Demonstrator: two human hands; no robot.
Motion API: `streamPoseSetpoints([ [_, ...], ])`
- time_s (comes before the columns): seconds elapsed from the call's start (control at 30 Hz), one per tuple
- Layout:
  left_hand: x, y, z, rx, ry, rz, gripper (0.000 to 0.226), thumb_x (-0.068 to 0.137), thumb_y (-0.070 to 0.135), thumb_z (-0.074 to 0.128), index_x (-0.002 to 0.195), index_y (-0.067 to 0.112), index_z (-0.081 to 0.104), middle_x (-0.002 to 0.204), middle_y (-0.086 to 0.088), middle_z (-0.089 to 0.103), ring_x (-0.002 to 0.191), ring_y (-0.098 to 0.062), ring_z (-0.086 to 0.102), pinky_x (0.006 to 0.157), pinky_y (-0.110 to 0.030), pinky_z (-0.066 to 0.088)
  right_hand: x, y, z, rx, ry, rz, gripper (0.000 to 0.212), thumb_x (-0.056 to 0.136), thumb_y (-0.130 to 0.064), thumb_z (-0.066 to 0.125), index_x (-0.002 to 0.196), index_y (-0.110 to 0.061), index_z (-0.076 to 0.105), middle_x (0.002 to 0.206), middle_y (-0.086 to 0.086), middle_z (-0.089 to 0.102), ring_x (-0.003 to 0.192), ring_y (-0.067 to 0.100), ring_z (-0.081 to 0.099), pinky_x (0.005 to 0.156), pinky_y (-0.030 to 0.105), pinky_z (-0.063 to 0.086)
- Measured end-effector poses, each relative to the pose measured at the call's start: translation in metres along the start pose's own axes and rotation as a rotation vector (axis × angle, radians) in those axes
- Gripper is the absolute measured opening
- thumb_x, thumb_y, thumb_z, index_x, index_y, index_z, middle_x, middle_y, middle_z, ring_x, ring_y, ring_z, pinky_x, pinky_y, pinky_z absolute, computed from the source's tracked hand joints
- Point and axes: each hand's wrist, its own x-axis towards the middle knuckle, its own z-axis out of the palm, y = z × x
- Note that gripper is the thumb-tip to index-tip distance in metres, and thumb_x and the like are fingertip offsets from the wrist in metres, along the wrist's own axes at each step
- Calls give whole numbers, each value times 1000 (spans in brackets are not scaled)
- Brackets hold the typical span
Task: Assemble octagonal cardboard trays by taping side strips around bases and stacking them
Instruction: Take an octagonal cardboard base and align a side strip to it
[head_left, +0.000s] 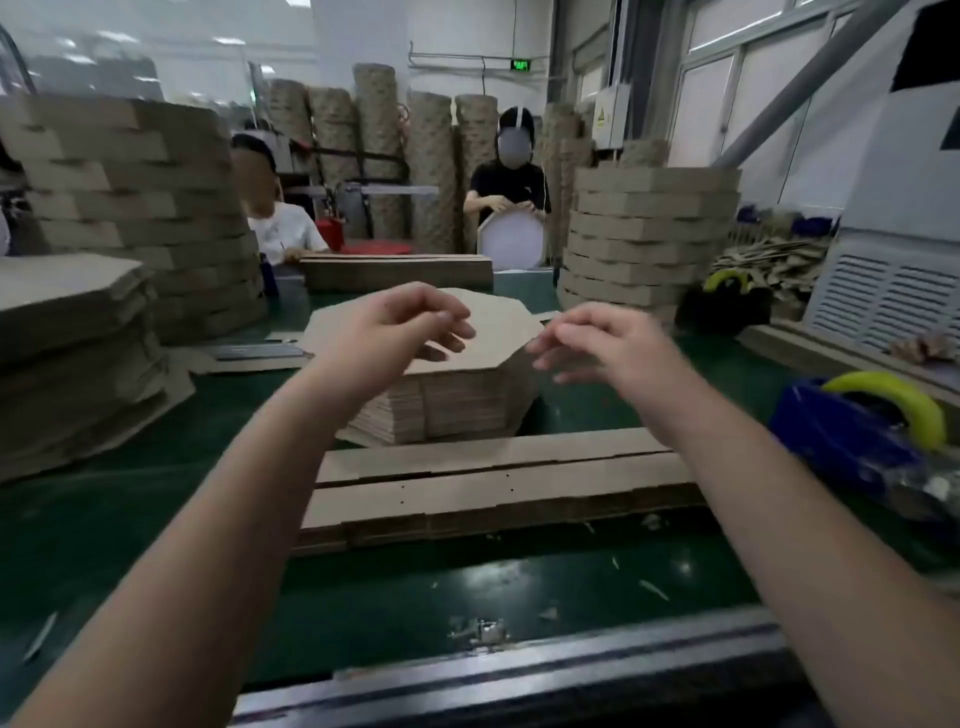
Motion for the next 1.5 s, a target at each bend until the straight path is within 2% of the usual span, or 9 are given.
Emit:
streamPoseSetpoints([
  [0.1, 41, -37, 7, 488, 169, 7, 19, 93, 8, 52, 106, 12, 65, 102, -1, 69, 96, -14, 62, 88, -27, 51, 52, 27, 35, -371, 108, -18, 19, 93, -11, 56, 107, -14, 68, 109, 0, 70, 101, 15, 64, 87, 28, 51],
  [0.23, 82, -95, 4, 1180, -54, -130, 47, 90, 19, 48, 137, 15, 46, 144, -6, 42, 133, -24, 37, 110, -39, 30, 110, 69, 74, -821, -119, 33, 62, 87, -7, 50, 147, -11, 34, 153, 6, 34, 140, 22, 31, 115, 35, 28],
  [0.5, 85, -139, -8, 1369, -284, -291, 70, 92, 21, 34, 153, 11, 1, 161, -10, -1, 147, -29, 0, 119, -46, 6, 116, 117, 96, -1179, -196, -5, 68, 93, -15, 45, 154, -17, 14, 163, -1, 11, 149, 16, 8, 121, 43, 3],
  [0.77, 55, -111, -1, 1685, -308, -106, 56, 97, 20, 43, 146, 3, 20, 146, -15, 33, 127, -33, 41, 98, -42, 42, 93, 112, 91, -1300, -64, -183, 35, 100, -19, 42, 135, -19, 45, 142, -2, 48, 129, 21, 42, 103, 37, 33],
  [1.0, -5, -92, 27, 1935, -237, 134, 48, 99, 15, 43, 140, -3, 27, 133, -19, 47, 114, -32, 55, 85, -35, 47, 48, 85, 96, -1543, -21, -387, 27, 91, -7, 44, 117, -7, 53, 115, 10, 59, 107, 28, 53, 72, 33, 41],
  [1.13, -41, -89, 21, 1517, -170, 152, 47, 99, 38, 31, 138, 14, 41, 141, -8, 45, 123, -30, 45, 96, -39, 36, 5, 80, 91, -1731, -32, -567, 20, 78, -18, 68, 98, -14, 70, 95, -1, 61, 84, 17, 60, 46, 25, 36],
  [1.3, -51, -94, -15, 820, 558, -387, 54, 94, 40, 47, 142, 18, 37, 156, -11, 19, 142, -29, 16, 114, -44, 13, -39, 81, 73, -1764, 51, -858, 31, 84, -7, 50, 102, -14, 74, 98, -2, 69, 72, 13, 61, 39, 22, 38],
  [1.4, -55, -86, -31, -109, 782, -711, 63, 88, 27, 66, 138, 4, 36, 138, -19, 43, 120, -35, 46, 95, -45, 43, -67, 75, 67, -1732, 81, -1000, 40, 82, -5, 48, 113, -8, 72, 107, 2, 71, 73, 14, 63, 41, 21, 41],
  [1.5, -64, -79, -37, -715, 775, -602, 19, 90, 5, 62, 107, 0, 56, 114, -16, 61, 89, -25, 63, 73, -36, 55, -94, 64, 62, -1656, 46, -1014, 42, 77, -7, 67, 119, -6, 69, 108, 3, 71, 73, 13, 63, 41, 19, 42],
])
